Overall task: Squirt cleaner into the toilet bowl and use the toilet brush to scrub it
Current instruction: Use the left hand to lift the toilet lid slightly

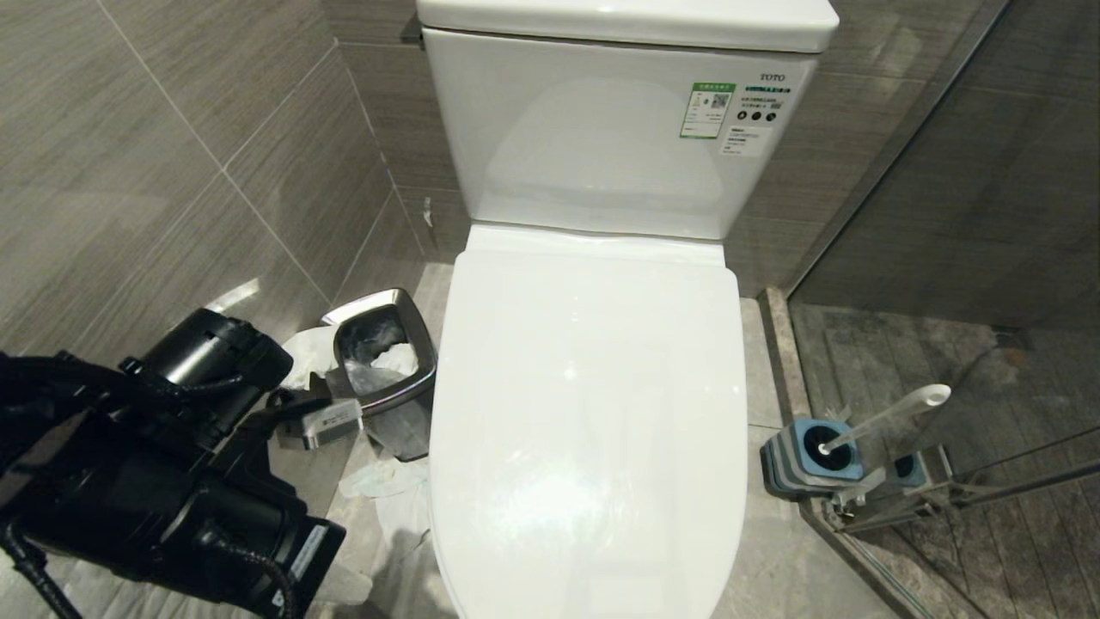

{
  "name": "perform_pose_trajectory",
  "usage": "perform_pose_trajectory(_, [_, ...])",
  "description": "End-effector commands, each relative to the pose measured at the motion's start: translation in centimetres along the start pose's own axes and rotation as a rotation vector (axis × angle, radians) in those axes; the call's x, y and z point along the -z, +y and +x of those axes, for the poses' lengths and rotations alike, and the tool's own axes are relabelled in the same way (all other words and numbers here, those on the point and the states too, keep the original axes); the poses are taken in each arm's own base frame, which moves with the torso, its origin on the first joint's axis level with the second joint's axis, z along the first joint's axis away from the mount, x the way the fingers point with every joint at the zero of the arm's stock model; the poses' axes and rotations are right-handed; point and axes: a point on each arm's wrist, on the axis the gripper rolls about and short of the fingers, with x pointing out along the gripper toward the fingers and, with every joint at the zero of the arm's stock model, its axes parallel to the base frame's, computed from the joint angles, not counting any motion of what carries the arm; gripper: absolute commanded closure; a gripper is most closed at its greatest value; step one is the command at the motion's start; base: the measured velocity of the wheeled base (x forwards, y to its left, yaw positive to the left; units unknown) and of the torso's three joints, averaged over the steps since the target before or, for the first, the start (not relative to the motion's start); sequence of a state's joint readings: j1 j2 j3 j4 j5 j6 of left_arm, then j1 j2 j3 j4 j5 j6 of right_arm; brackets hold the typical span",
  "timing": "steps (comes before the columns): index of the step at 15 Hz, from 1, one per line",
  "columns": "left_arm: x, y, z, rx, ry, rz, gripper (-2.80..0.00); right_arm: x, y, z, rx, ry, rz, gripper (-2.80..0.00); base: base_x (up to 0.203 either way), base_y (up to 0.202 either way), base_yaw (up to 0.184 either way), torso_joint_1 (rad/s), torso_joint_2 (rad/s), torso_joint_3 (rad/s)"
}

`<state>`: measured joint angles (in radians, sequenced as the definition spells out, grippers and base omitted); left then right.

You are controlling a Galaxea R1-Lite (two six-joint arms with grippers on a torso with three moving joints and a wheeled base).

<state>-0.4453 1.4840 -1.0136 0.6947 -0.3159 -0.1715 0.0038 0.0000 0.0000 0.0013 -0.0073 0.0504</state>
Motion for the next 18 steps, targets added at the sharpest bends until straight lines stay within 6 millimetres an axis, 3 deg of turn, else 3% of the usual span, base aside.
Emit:
perform_pose_trajectory(1, [-0.2,1.0,-0.2,0.023,-0.002,-0.076,0.00,0.0,0.0,0.0,0.000,0.002,0.000,0.00,0.000,0.000,0.000,0.000,0.00,0.000])
perform_pose_trajectory(6, [-0.6,1.9,0.1,0.022,0.004,-0.123,0.00,0.0,0.0,0.0,0.001,0.002,0.000,0.00,0.000,0.000,0.000,0.000,0.00,0.000])
perform_pose_trajectory(12, [-1.1,2.4,0.2,0.307,0.020,-0.165,0.00,0.0,0.0,0.0,0.000,0.002,0.000,0.00,0.000,0.000,0.000,0.000,0.00,0.000])
perform_pose_trajectory(18, [-2.0,4.5,0.2,0.482,-0.016,-0.243,0.00,0.0,0.0,0.0,0.000,0.002,0.000,0.00,0.000,0.000,0.000,0.000,0.00,0.000])
